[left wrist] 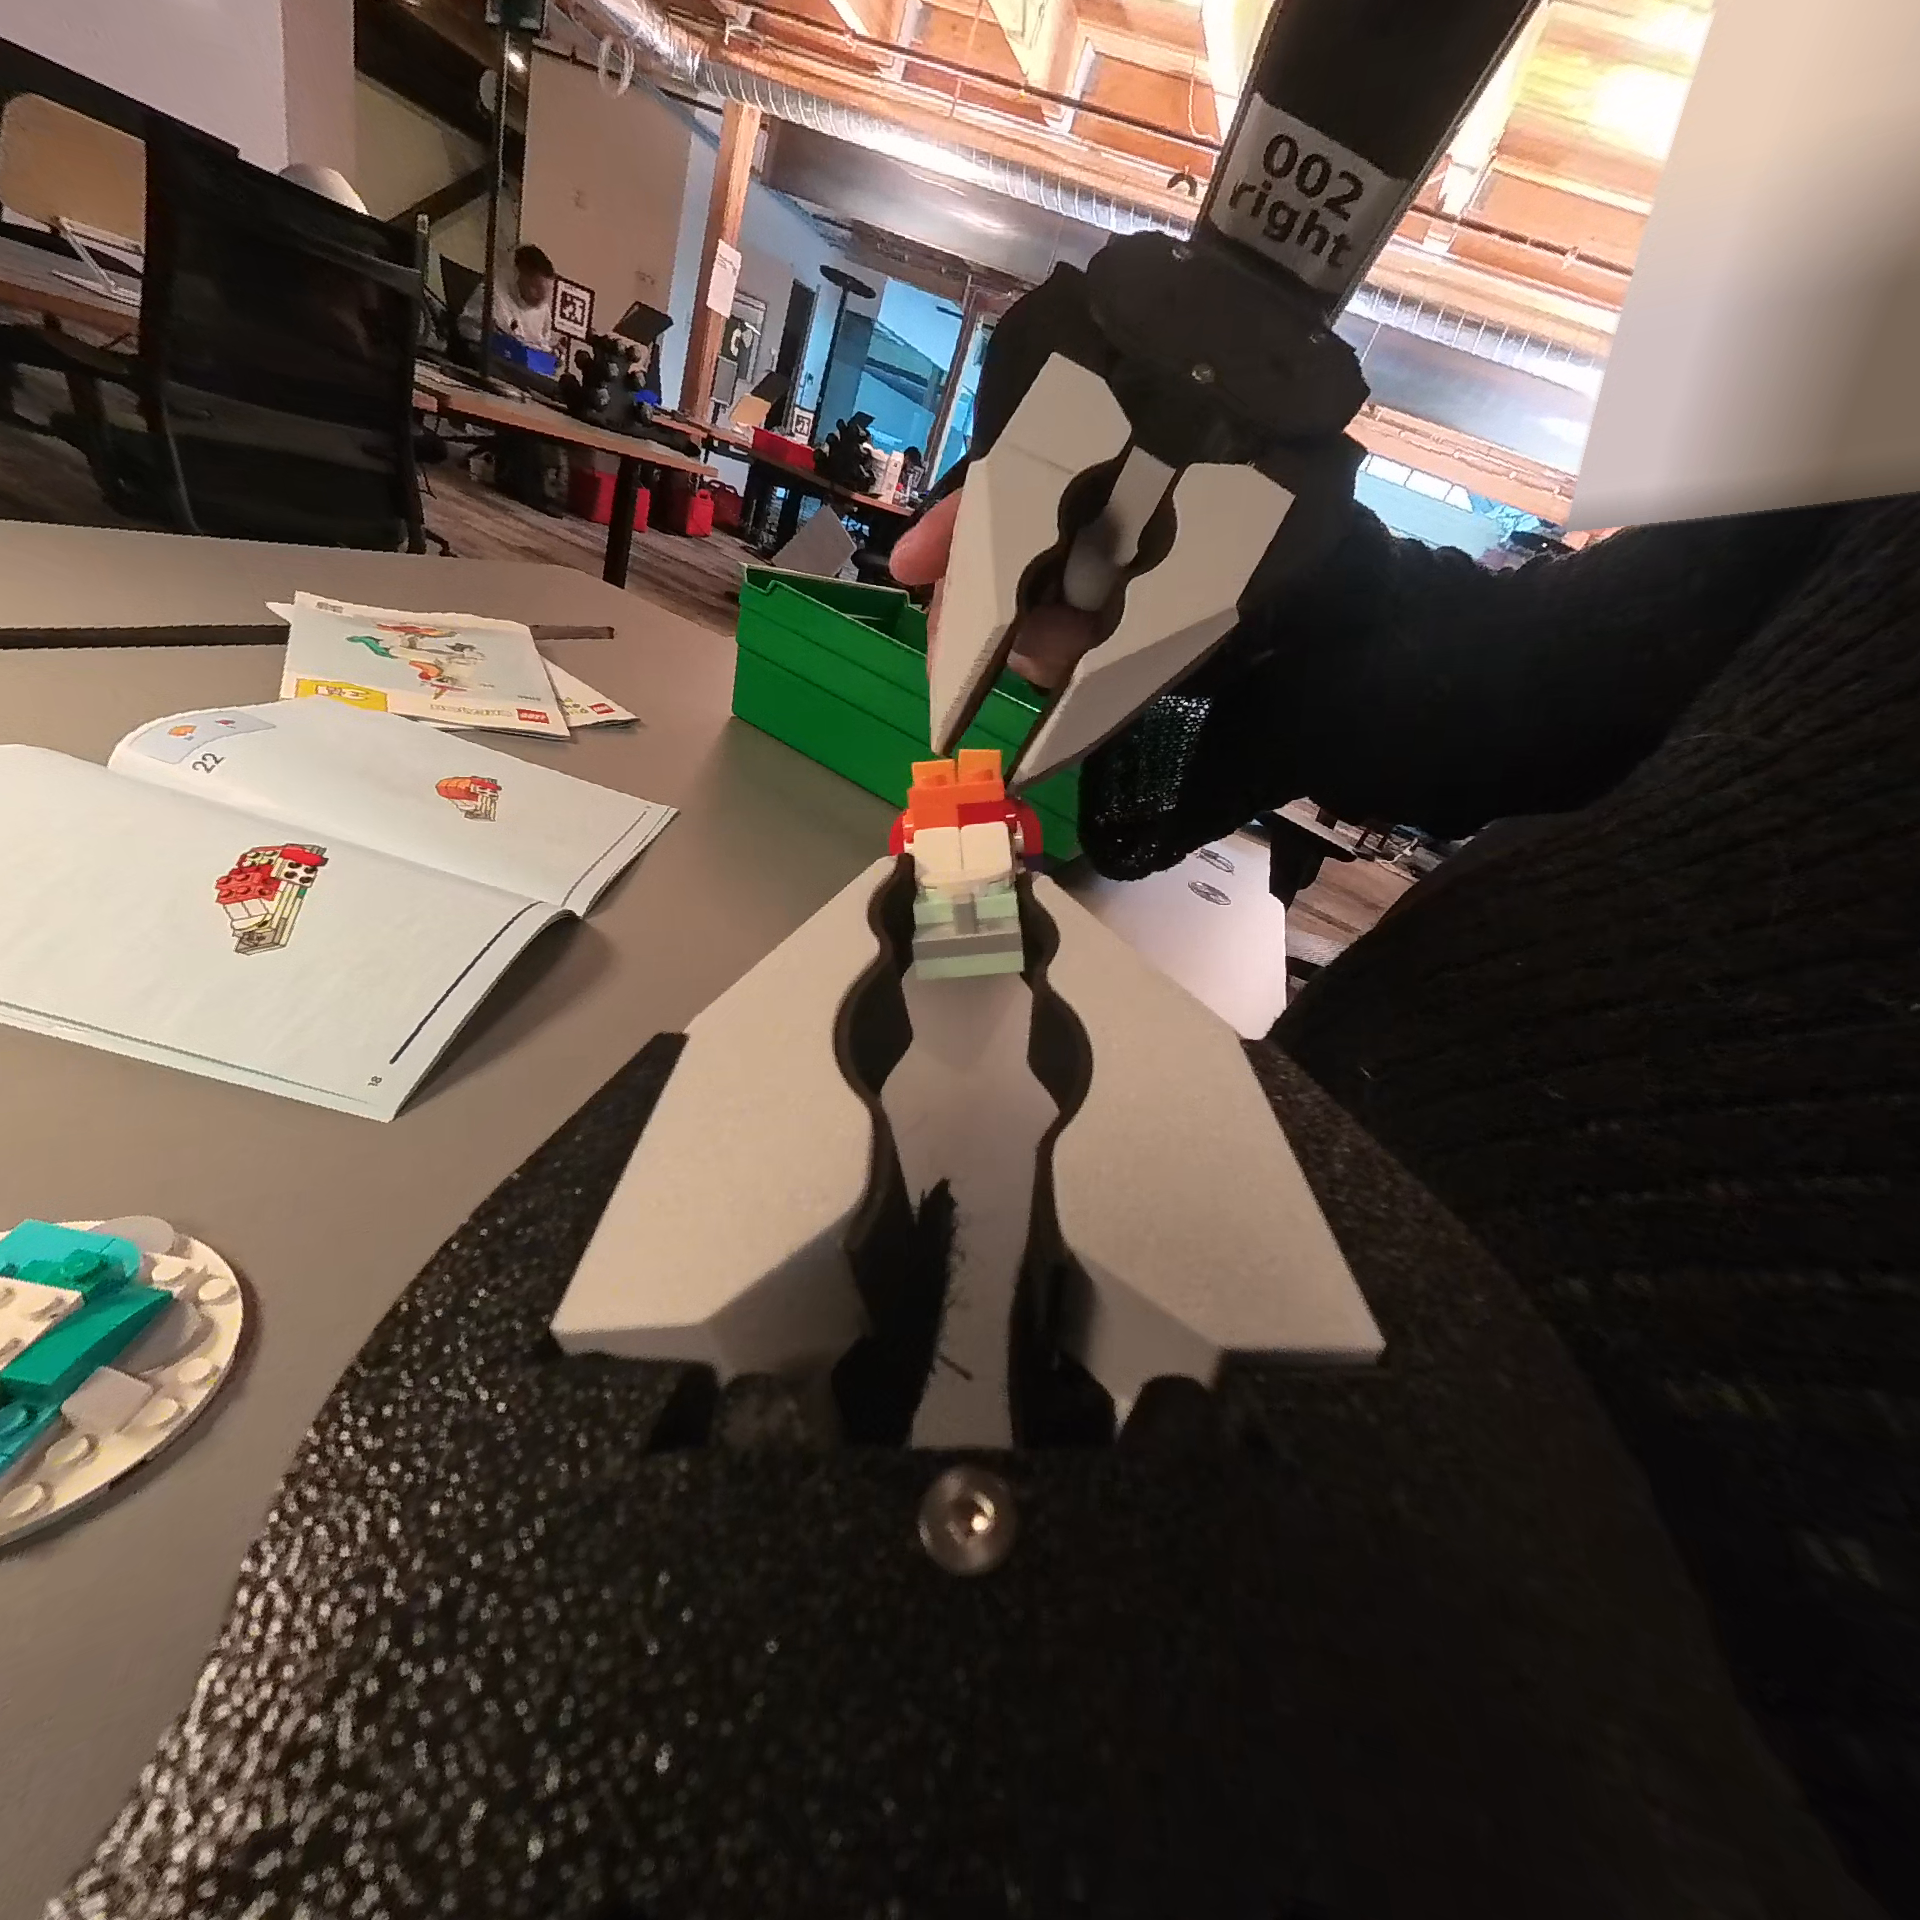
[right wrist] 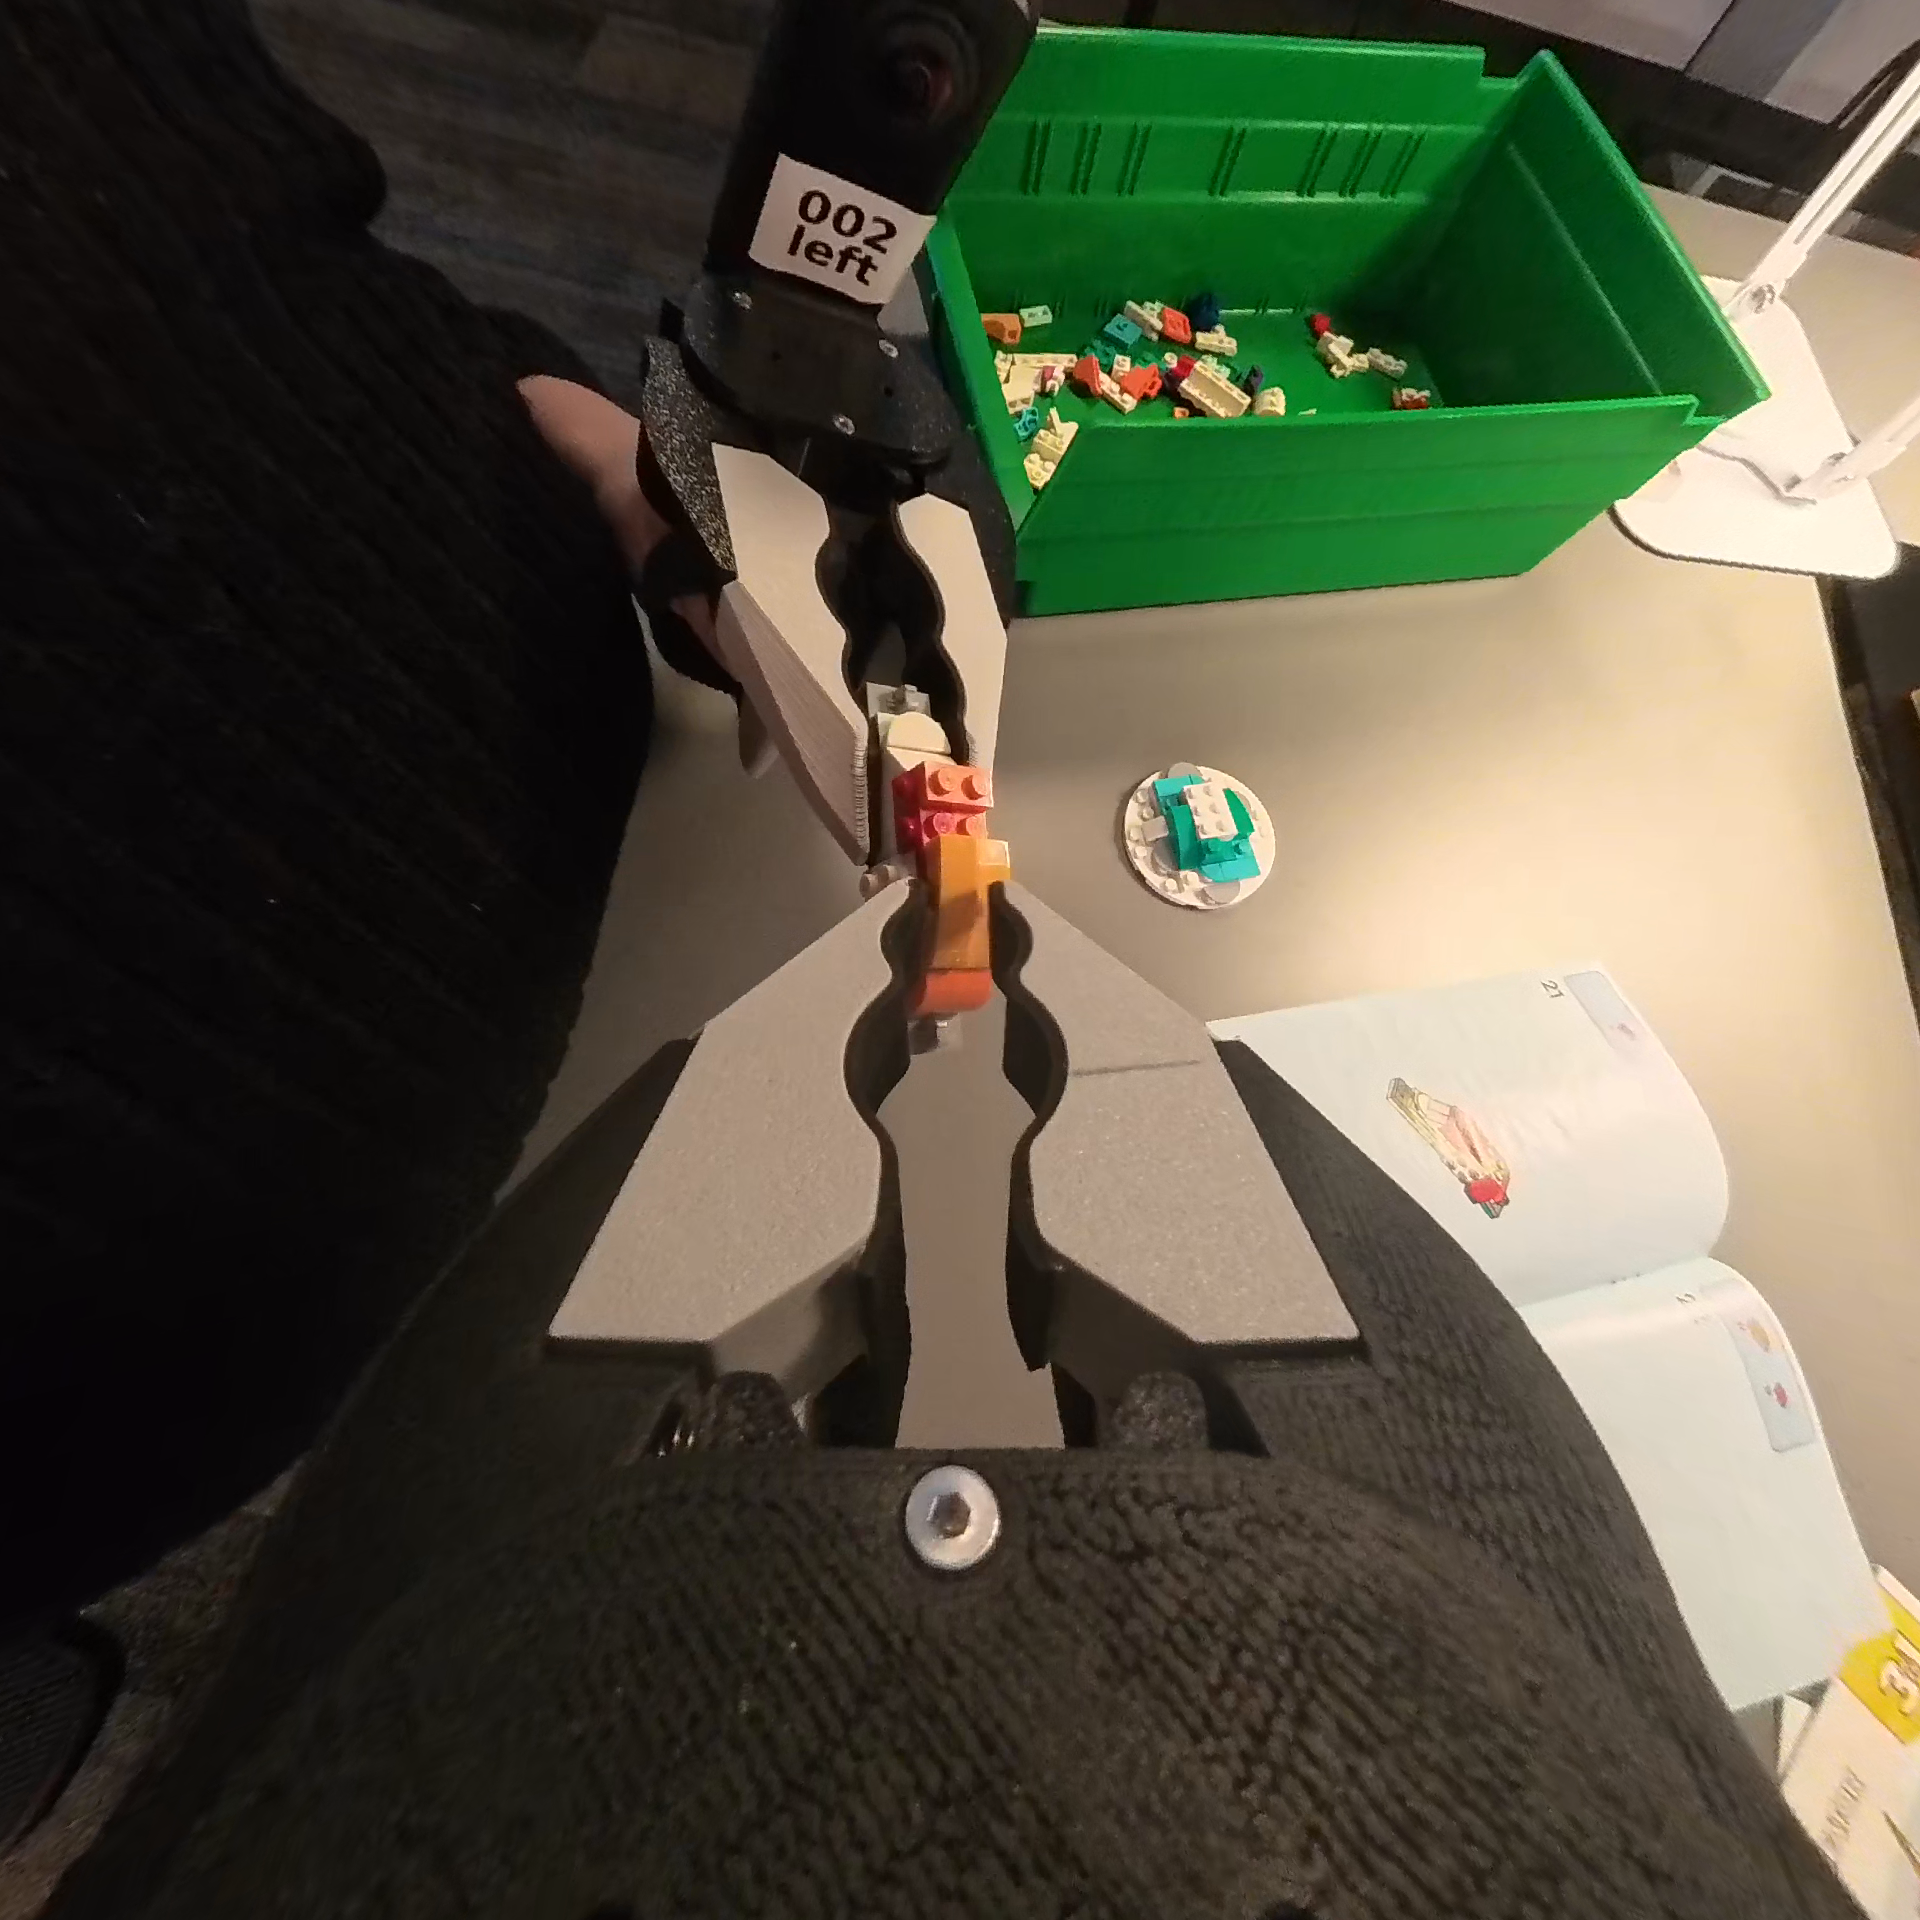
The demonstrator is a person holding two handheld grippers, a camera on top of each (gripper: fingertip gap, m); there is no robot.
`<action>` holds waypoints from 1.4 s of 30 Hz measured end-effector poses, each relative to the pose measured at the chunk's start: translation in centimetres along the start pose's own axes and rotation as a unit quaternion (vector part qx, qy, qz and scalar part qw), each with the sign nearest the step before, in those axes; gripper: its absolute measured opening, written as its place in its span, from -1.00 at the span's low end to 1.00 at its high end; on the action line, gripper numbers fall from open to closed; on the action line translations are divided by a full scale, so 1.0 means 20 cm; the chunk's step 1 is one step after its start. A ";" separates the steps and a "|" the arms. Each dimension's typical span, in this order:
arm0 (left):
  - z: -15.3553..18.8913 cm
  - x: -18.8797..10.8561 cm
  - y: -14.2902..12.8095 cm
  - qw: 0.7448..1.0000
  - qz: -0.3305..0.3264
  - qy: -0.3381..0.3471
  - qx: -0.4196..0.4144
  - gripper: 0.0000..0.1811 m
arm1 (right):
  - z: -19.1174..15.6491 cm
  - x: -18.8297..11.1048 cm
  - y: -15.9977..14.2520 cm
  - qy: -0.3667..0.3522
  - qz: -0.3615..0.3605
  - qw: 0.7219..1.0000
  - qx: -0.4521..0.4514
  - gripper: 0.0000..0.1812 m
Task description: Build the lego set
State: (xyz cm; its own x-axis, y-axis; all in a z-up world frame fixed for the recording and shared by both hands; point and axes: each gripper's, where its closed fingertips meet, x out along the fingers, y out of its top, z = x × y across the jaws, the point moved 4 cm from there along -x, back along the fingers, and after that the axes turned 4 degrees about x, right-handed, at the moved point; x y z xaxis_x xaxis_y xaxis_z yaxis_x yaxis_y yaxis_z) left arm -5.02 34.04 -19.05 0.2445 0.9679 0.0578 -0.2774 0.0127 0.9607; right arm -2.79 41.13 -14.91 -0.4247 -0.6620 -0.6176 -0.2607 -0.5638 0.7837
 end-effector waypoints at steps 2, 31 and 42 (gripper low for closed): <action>0.00 0.00 0.00 1.000 0.001 -0.001 -0.002 -0.83 | 0.00 0.00 0.00 -0.001 0.000 1.000 0.000 -0.89; -0.13 0.06 0.10 0.996 0.034 0.043 -0.072 -0.83 | 0.06 0.09 -0.03 -0.318 -0.033 0.864 -0.388 -0.48; -0.11 0.06 0.08 0.997 0.028 0.037 -0.068 -0.83 | 0.06 0.08 -0.04 -0.340 -0.032 0.854 -0.393 -0.65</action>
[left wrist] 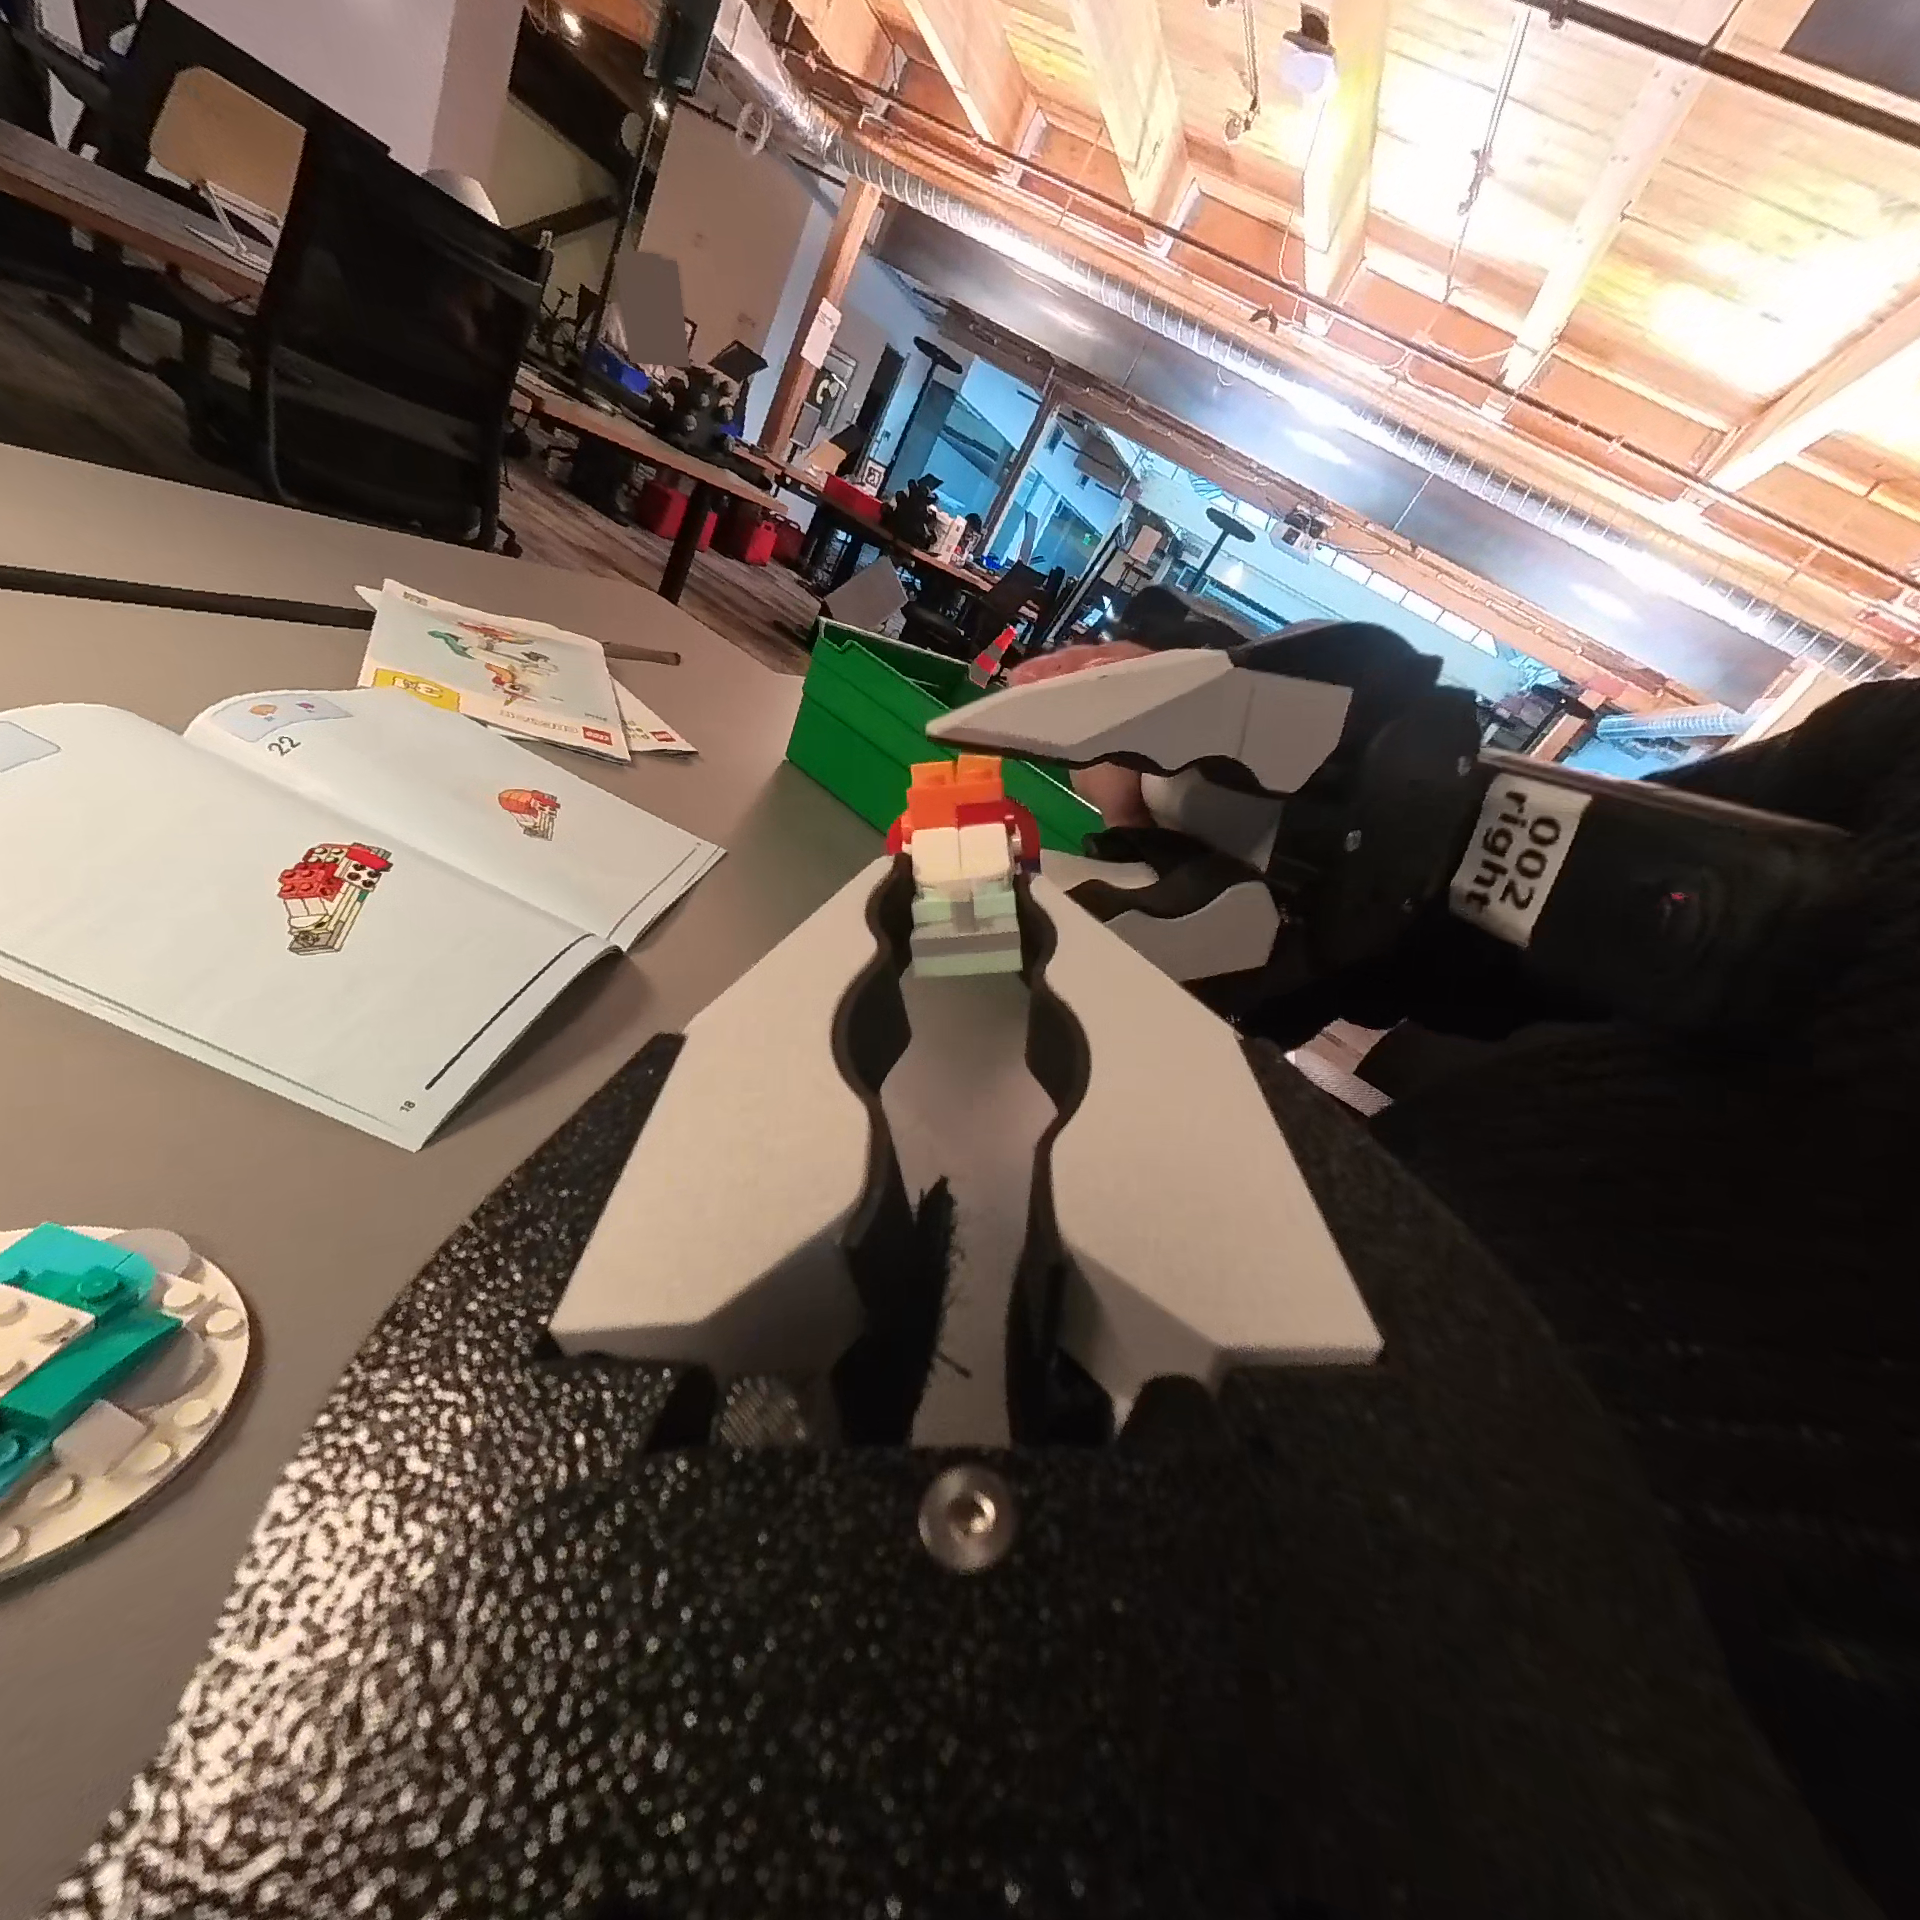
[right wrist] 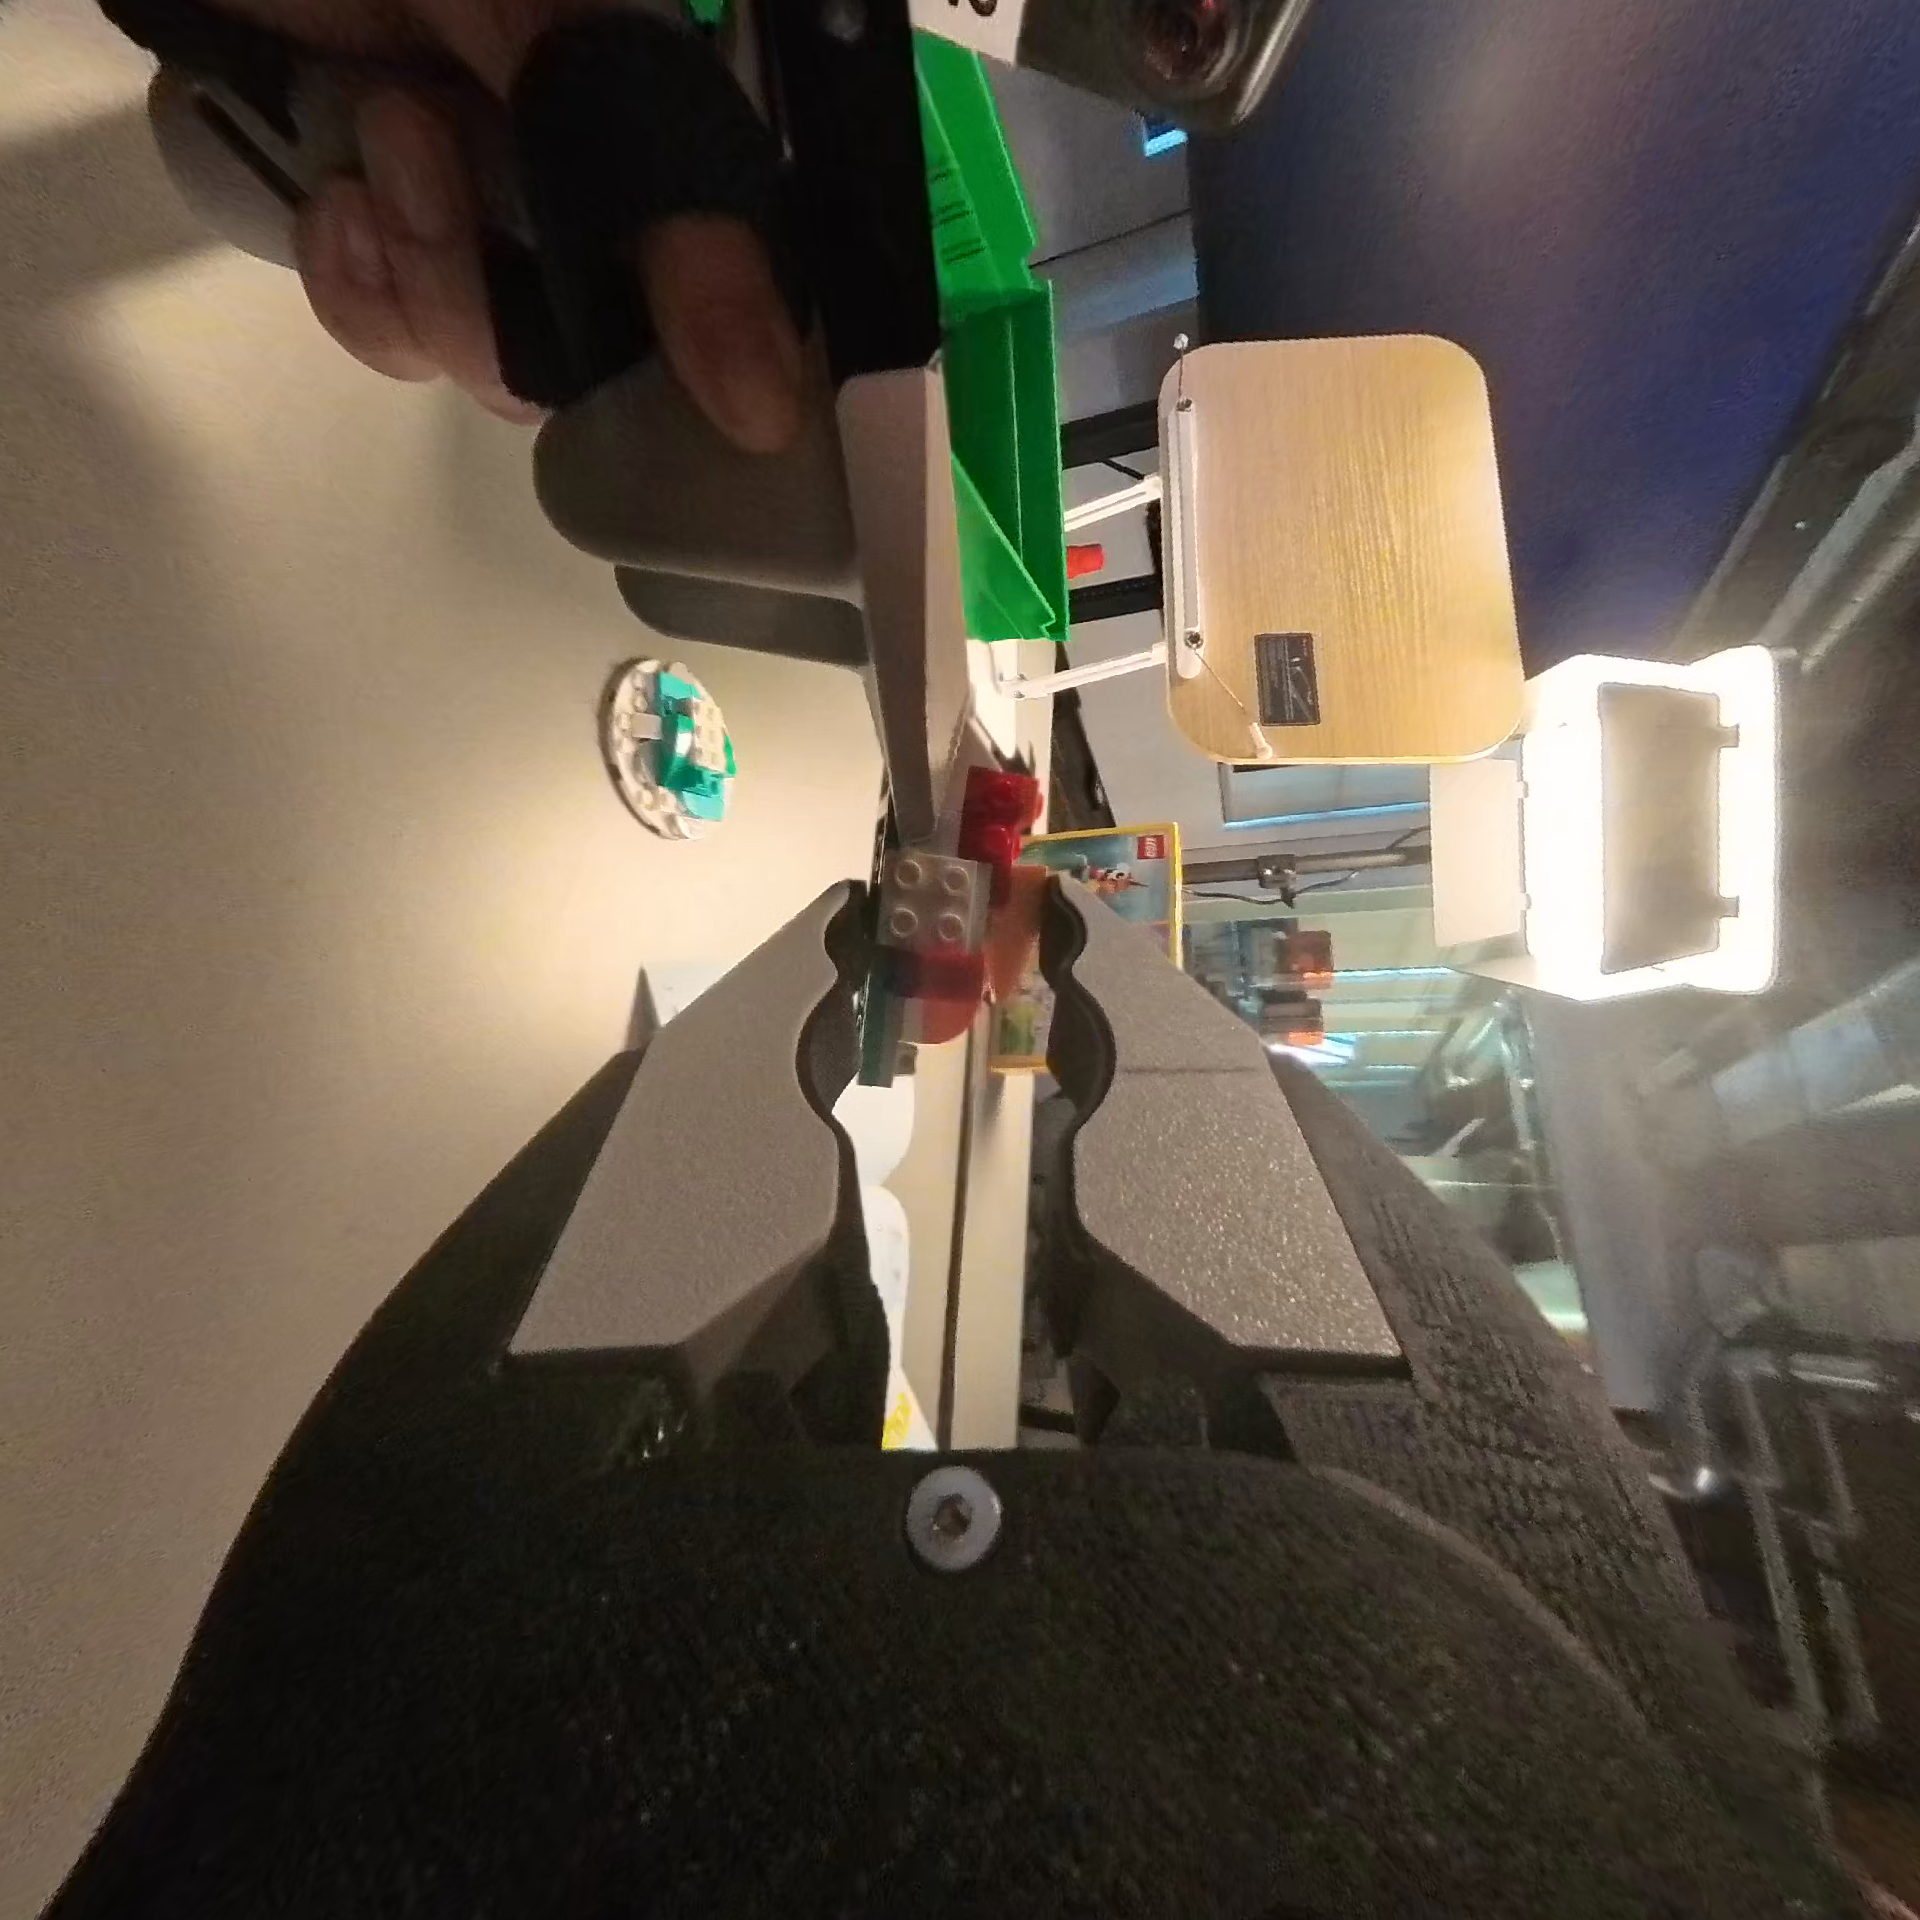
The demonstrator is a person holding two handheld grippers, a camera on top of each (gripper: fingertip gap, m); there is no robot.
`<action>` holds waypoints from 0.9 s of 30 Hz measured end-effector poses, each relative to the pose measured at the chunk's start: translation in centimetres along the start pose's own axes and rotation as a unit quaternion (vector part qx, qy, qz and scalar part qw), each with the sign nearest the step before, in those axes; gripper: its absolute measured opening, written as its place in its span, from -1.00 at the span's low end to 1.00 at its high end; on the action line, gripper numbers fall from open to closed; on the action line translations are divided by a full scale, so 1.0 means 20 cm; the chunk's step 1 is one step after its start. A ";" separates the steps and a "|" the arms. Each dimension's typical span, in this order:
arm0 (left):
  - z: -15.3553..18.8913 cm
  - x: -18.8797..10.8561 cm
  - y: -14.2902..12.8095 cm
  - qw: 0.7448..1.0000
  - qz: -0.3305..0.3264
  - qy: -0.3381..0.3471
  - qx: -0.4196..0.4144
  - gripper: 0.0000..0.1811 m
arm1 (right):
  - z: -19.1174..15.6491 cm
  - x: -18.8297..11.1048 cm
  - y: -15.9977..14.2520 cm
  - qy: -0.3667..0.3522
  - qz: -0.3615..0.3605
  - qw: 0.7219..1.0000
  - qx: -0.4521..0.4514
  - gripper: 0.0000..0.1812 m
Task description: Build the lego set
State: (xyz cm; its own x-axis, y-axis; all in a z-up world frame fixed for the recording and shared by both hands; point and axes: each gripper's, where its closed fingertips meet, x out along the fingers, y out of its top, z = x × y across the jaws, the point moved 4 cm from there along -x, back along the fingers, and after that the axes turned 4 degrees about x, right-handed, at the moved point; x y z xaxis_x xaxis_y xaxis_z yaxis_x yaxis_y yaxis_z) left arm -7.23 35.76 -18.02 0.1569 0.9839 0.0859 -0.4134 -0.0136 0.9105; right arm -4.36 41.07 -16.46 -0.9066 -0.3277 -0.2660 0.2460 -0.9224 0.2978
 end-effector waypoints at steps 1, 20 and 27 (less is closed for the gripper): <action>0.00 0.00 0.00 1.000 -0.002 0.000 0.002 -0.83 | 0.00 0.00 0.00 0.001 -0.001 1.000 -0.001 -0.65; -0.05 0.00 -0.07 0.999 -0.017 0.011 -0.040 -0.83 | -0.01 -0.02 -0.06 0.039 -0.007 0.996 0.081 -0.45; -0.01 0.01 -0.08 0.998 -0.025 -0.018 -0.050 -0.83 | -0.07 -0.01 -0.06 0.049 -0.003 0.997 0.063 -0.56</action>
